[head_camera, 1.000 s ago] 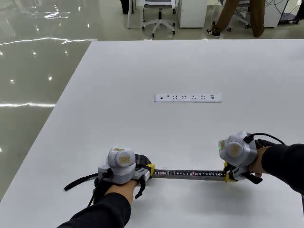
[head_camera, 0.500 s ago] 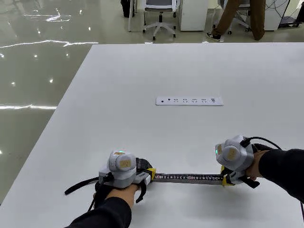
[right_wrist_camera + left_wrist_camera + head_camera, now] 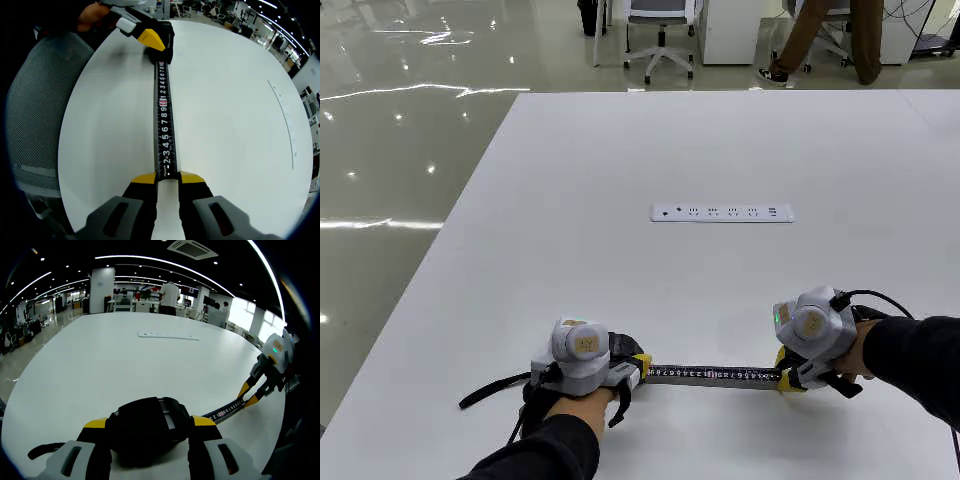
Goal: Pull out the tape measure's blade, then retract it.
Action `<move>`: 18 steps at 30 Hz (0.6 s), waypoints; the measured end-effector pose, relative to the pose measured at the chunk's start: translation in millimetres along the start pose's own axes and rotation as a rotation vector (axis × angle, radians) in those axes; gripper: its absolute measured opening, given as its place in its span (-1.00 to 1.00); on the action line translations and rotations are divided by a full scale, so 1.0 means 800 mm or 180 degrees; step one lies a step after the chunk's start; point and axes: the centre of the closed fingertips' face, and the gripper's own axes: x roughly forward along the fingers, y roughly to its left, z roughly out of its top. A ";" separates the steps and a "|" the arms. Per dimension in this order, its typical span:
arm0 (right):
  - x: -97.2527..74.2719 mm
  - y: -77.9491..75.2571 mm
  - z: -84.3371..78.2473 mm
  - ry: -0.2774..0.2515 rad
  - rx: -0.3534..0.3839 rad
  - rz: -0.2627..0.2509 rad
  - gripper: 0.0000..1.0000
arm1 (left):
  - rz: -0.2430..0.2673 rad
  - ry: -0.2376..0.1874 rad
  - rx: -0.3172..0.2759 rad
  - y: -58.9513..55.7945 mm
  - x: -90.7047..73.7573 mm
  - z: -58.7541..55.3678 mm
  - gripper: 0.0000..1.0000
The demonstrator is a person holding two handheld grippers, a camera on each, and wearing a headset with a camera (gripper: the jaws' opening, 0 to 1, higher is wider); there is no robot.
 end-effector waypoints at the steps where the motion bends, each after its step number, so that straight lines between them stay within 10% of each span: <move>1: 0.000 0.000 0.000 0.0004 0.0008 0.0002 -0.78 | -0.0001 0.0001 0.0000 0.000 0.000 0.000 0.16; 18: 0.005 0.000 0.014 -0.0047 0.0039 -0.0003 -0.78 | 0.0004 0.0000 -0.0007 0.000 0.000 0.000 0.16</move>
